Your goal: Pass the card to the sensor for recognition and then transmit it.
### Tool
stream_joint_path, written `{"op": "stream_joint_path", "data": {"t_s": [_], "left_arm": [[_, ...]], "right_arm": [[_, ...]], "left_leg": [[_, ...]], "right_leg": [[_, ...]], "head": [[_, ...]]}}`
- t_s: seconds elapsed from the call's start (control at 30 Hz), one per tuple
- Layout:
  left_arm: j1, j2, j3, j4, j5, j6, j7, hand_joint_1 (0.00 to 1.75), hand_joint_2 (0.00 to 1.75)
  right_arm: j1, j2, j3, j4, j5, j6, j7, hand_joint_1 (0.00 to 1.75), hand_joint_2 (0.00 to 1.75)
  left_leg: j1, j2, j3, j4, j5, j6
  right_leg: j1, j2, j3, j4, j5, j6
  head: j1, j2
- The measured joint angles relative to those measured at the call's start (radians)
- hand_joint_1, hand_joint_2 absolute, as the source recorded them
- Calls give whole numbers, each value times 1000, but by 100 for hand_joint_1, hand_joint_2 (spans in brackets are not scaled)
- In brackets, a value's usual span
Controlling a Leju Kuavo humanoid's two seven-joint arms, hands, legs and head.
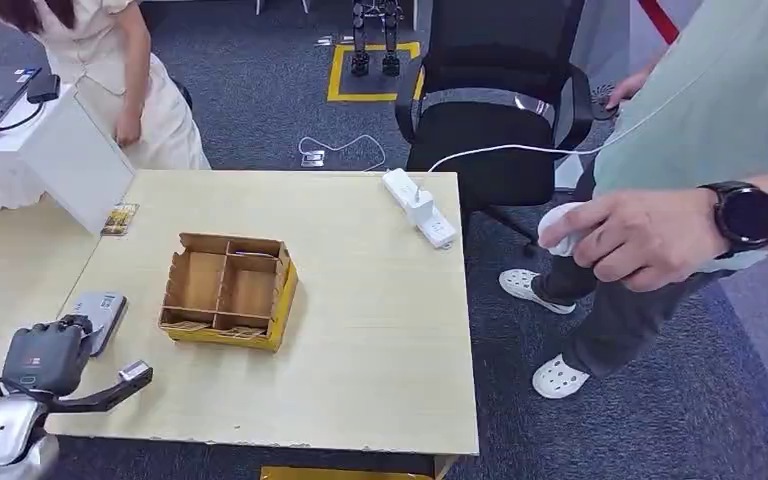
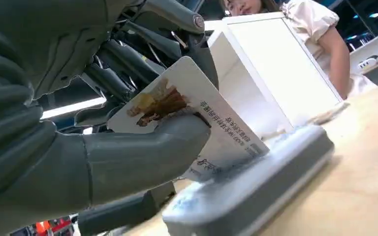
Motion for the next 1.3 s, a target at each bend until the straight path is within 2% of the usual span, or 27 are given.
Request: {"op": "stream_joint_path", "data": {"t_s": [0.27, 0.47, 0.63, 0.8, 0.87, 1.03, 1.3], "left_arm": [[-29, -53, 0, 100, -56, 13, 31, 175, 175], [-66, -72, 0, 164, -65, 36, 49, 175, 175], [-89, -79, 13, 171, 58, 61, -17, 175, 175], [-119, -85, 63, 98, 276, 64, -117, 175, 175], [-146, -84, 81, 65, 317, 53, -127, 175, 175], [-250, -64, 95, -9, 325, 14, -117, 175, 175], [-373, -44, 92, -2, 205, 31, -17, 175, 175]], "right_arm": [[-4, 0, -3, -5, 10, 0, -6, 0, 0], [-7, 0, -9, -6, 15, 2, -11, 0, 0], [-7, 0, -16, -6, 28, 3, -11, 0, 0], [-6, 0, -20, -5, 45, 0, -5, 0, 0], [-7, 0, -21, -5, 51, -1, 2, 0, 0], [-8, 0, -21, -6, 69, 0, 8, 0, 0], [-9, 5, -21, -7, 95, 2, 21, 0, 0]], "left_leg": [[0, -1, 0, 0, 0, 0], [0, -1, 2, 0, 0, 0], [0, -2, 3, 0, 0, 0], [0, -2, 2, 0, 2, 0], [1, -2, 2, 0, 2, 0], [1, -2, 1, 0, 3, 0], [1, -1, 1, 0, 2, 0]], "right_leg": [[0, -1, 1, 0, 0, 0], [0, -2, 3, 0, 0, 0], [0, -2, 3, 0, 0, 0], [0, -2, 2, 0, 1, 0], [1, -2, 2, 0, 2, -1], [1, -2, 1, 0, 2, 0], [0, -1, 0, 0, 2, 0]], "head": [[0, 0], [0, 0], [0, 0], [-1, 0], [0, 0], [0, 0], [0, 0]]}}
